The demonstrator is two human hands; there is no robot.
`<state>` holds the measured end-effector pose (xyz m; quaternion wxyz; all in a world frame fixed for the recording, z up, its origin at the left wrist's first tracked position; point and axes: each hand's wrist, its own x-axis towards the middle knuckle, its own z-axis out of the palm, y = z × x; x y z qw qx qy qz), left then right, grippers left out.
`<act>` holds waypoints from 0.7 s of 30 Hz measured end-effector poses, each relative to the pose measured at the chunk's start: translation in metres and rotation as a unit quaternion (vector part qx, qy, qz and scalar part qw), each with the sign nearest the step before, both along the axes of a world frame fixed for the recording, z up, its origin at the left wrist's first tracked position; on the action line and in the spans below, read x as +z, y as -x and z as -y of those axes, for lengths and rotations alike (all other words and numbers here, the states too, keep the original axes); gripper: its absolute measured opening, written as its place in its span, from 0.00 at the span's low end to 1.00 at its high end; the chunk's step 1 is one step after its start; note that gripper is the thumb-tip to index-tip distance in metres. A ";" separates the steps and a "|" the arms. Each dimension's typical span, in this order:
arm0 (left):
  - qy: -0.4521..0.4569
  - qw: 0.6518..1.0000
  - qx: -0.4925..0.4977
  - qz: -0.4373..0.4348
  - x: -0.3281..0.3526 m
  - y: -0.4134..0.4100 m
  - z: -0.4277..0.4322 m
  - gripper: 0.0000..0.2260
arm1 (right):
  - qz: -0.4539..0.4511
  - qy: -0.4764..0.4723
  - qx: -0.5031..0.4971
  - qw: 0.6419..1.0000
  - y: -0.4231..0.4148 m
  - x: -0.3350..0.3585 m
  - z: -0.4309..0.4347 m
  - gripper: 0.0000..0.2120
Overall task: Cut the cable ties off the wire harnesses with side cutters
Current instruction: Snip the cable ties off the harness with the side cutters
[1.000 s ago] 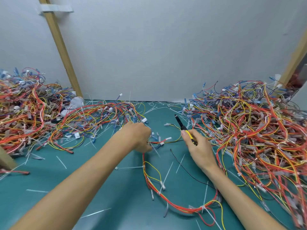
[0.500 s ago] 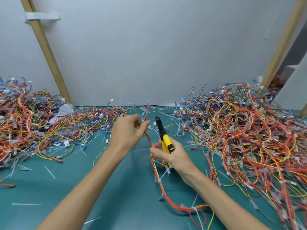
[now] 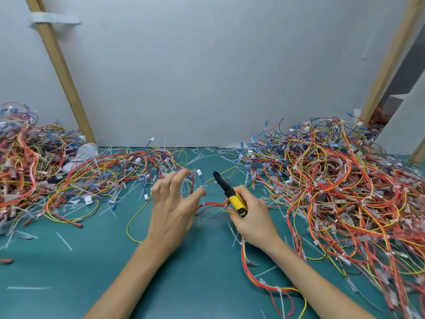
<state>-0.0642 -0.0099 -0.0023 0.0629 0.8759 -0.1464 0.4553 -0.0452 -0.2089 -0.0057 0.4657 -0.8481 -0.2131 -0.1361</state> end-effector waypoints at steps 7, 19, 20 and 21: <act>0.035 0.977 -0.059 -0.204 -0.005 -0.004 -0.023 0.06 | 0.016 0.014 -0.027 0.999 -0.002 -0.008 -0.001 0.11; 0.272 0.924 0.023 -0.268 0.001 -0.006 0.000 0.07 | 0.227 0.071 -0.025 0.971 0.009 -0.006 -0.012 0.19; 0.303 0.906 0.028 -0.293 0.000 -0.008 -0.001 0.07 | 0.270 0.093 -0.018 0.958 0.011 -0.004 -0.013 0.20; 0.322 0.894 0.029 -0.309 -0.001 -0.009 -0.003 0.07 | 0.307 0.113 -0.008 0.945 0.012 -0.003 -0.014 0.19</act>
